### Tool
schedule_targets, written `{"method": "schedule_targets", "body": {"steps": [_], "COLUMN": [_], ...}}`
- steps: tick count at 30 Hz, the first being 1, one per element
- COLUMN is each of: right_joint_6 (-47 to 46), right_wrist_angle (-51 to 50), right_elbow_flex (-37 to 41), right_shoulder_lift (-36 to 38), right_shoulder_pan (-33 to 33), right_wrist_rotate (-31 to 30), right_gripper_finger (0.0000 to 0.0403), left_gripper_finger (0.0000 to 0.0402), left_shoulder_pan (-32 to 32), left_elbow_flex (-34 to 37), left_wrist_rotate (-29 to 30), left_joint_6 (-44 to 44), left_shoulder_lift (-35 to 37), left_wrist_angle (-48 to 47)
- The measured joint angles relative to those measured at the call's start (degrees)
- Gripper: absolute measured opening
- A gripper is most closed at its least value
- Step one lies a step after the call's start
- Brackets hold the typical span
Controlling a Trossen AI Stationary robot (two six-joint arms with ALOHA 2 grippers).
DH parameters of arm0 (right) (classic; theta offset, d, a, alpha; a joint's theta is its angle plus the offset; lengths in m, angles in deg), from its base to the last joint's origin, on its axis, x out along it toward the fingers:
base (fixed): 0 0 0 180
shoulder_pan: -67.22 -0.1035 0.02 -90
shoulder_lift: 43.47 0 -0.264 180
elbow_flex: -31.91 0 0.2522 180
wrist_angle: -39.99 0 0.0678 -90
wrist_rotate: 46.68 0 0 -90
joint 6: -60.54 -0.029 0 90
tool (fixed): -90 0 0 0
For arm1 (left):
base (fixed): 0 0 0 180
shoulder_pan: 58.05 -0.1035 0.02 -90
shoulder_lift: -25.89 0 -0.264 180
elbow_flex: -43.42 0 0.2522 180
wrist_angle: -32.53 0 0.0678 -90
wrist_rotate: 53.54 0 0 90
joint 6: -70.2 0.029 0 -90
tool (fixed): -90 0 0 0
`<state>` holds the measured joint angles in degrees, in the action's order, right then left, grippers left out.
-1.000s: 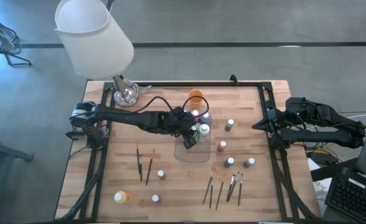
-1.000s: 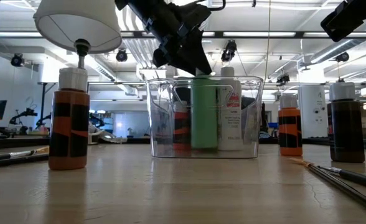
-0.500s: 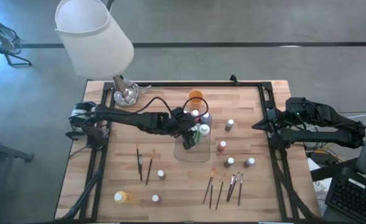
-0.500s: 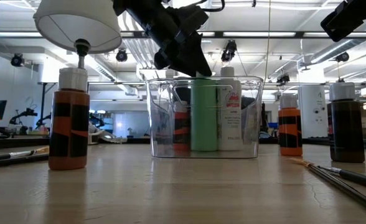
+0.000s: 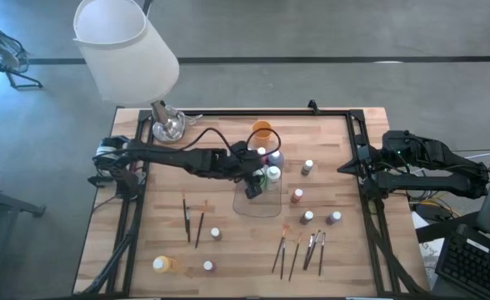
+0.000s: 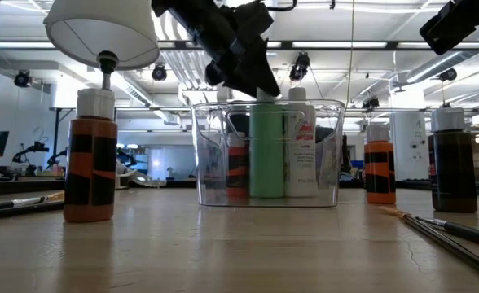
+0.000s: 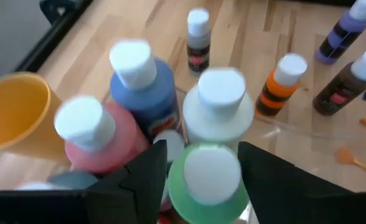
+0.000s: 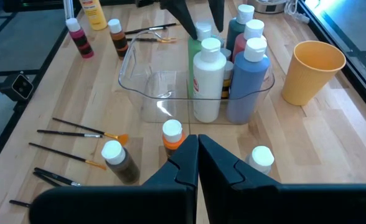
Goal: Pick & Place Paint Supplies
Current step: Put the green paint bottle into the transparent bin, then put the yellow paint bottle into the transparent bin
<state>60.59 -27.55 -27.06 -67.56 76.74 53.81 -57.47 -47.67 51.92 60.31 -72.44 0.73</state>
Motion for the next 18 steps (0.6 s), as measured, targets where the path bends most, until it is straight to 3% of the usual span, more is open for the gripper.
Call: {"method": "schedule_targets", "body": {"steps": [18], "right_joint_6": [0.0], "right_wrist_angle": [0.0], "right_elbow_flex": [0.0], "right_shoulder_lift": [0.0], "right_shoulder_pan": [0.0], "right_wrist_rotate": [0.0], "right_gripper_finger": [0.0008], "left_gripper_finger": [0.0204], "left_shoulder_pan": [0.1], "left_elbow_flex": [-9.4], "left_wrist_rotate": [-0.1], "left_joint_6": [0.8], "left_shoulder_lift": [0.1], "left_wrist_angle": [-6.7]}}
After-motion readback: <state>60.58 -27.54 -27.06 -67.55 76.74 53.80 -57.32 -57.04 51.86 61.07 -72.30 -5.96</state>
